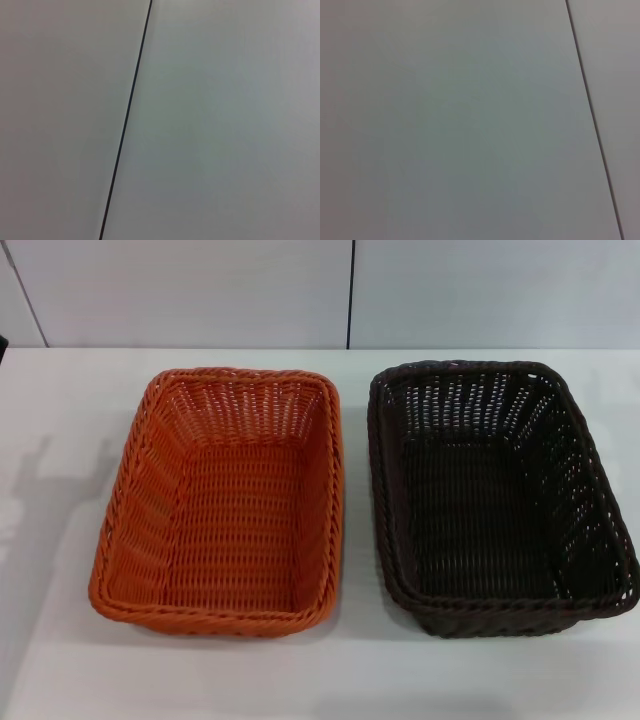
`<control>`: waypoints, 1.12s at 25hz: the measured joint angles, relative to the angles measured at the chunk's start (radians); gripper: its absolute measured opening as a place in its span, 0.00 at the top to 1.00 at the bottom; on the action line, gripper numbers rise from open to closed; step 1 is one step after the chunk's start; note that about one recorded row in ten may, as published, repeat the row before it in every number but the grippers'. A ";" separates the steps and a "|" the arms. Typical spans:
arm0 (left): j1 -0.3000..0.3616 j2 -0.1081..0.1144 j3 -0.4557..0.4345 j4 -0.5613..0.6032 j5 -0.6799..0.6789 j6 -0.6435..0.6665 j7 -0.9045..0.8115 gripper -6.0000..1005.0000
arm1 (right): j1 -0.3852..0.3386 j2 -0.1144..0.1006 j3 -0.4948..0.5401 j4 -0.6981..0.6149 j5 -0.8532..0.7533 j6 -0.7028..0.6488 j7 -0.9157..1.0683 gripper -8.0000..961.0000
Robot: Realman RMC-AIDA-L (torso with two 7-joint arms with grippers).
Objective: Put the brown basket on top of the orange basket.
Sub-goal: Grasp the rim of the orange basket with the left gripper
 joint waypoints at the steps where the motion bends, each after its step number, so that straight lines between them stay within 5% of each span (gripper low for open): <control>1: -0.001 0.000 0.000 0.000 0.000 -0.001 0.001 0.19 | 0.000 0.000 0.000 0.003 0.000 0.000 0.000 0.42; 18: -0.030 0.008 -0.105 0.022 -0.001 -0.135 -0.098 0.19 | 0.017 -0.003 0.037 0.002 0.000 0.007 0.076 0.41; 25: -0.018 0.014 -0.058 0.076 0.001 -0.170 -0.179 0.20 | 0.003 -0.003 0.037 0.003 0.000 0.002 0.083 0.41; 28: 0.005 0.020 0.035 0.237 0.001 -0.312 -0.298 0.20 | -0.010 -0.002 0.036 0.007 0.000 0.004 0.100 0.41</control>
